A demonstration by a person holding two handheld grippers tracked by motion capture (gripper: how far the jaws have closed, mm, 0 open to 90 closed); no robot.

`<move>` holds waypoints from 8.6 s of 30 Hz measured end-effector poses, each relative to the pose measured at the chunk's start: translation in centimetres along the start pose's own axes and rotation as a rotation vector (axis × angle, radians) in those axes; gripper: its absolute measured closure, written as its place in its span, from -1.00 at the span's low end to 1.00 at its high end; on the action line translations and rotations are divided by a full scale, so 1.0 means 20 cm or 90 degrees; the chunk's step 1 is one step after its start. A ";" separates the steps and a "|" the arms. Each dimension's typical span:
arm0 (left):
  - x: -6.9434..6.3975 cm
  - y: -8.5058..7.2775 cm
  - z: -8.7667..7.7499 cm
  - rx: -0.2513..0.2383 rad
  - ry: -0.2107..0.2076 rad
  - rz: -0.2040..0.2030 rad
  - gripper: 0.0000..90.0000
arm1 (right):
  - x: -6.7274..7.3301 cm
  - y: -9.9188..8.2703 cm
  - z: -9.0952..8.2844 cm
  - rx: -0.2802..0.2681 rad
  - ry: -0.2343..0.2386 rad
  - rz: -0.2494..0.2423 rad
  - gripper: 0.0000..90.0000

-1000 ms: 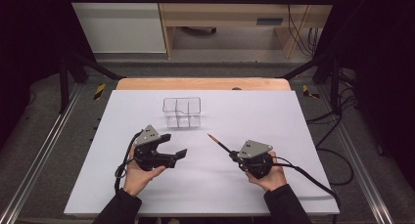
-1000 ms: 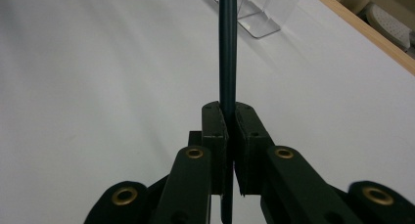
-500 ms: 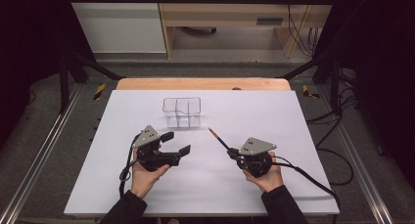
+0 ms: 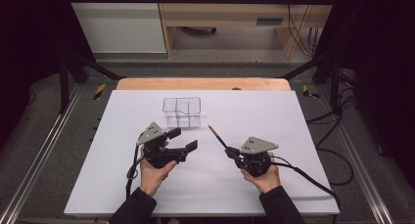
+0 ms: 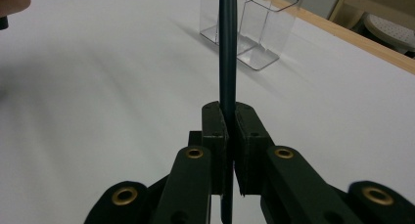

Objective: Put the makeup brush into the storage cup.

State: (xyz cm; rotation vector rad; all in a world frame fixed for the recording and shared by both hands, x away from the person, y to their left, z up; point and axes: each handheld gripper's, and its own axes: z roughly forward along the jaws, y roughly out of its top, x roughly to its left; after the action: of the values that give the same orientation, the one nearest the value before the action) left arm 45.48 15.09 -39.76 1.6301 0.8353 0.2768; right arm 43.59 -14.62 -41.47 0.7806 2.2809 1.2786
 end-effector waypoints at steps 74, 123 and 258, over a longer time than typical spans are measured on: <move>-0.19 -0.06 0.30 -0.089 -0.054 -0.113 0.10 | 0.04 0.00 0.04 -0.067 -0.013 0.083 0.89; -0.21 -0.07 0.29 -0.096 -0.051 -0.138 0.83 | 0.05 0.00 0.06 -0.059 0.008 0.089 0.86; 0.53 0.55 0.12 -0.006 0.205 0.053 0.83 | -0.23 -0.11 -0.22 -0.010 -0.149 0.175 -0.93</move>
State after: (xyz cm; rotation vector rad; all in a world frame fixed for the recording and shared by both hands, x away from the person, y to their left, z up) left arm 58.43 19.87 -32.93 1.6378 1.0069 0.6134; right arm 43.92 -21.31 -40.92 1.2049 2.0260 1.2419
